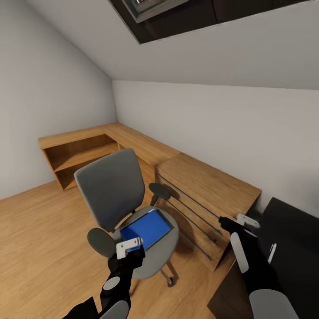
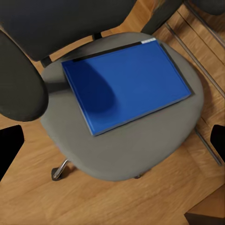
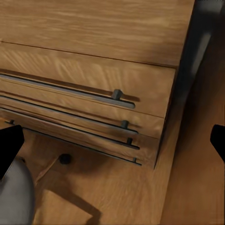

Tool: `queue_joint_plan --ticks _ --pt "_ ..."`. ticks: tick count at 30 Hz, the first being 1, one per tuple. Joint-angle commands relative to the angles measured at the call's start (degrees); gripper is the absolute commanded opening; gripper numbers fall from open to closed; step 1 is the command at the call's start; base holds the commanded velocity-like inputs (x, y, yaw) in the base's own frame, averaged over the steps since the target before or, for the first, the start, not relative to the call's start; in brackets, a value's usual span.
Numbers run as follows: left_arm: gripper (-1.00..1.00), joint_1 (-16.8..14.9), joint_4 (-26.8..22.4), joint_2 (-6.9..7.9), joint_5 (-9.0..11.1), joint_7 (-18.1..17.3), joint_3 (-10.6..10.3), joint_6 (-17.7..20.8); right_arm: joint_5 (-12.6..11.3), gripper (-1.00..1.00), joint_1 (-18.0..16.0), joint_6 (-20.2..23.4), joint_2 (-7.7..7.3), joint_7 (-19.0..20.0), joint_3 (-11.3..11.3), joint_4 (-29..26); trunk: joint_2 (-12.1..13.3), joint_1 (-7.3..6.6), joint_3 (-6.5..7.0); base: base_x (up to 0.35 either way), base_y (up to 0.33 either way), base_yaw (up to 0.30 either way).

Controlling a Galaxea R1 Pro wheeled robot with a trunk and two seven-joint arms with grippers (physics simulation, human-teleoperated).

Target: In the bedroom, organize the workspace by keeping the computer under the desk, ensuring the monitor is on the desk, placing the keyboard on the desk next to the monitor, placing the mouse on the desk next to the keyboard, moving the folder from the swivel chair onto the desk next to the mouse, stacking the notebook on top of the folder with the pen on top of the notebook, and positioning the swivel chair next to the desk.

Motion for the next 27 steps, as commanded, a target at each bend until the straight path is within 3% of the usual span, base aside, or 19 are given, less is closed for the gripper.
queue_joint_plan --ticks 1,18,24,25,27 --pt "1.0 -0.1 -0.1 0.03 0.0 0.3 -0.1 0.6 -0.6 1.0 0.0 0.1 0.07 -0.4 0.0 -0.1 0.0 0.0 0.02 0.0 0.0 0.139" --pt "1.0 -0.1 -0.1 0.21 0.0 0.5 0.5 0.6 -0.4 1.0 0.0 -0.2 0.38 -0.3 0.1 -0.1 0.0 0.0 1.23 0.0 0.0 0.188" --pt "1.0 -0.1 0.0 0.51 0.0 0.5 5.0 0.6 -0.3 1.0 0.0 -0.2 0.41 -0.3 1.7 -0.1 0.0 0.0 1.55 0.0 0.0 0.235" --pt "1.0 -0.1 0.1 1.04 0.1 0.4 8.3 0.6 -0.3 1.0 0.1 -0.2 0.38 -0.3 3.6 -0.1 0.0 0.0 1.56 0.0 0.0 0.275" --pt "1.0 -0.1 0.1 1.32 0.1 0.4 9.3 0.6 -0.3 1.0 0.1 -0.2 0.35 -0.3 4.6 -0.1 0.0 0.0 1.57 0.0 0.0 0.278"
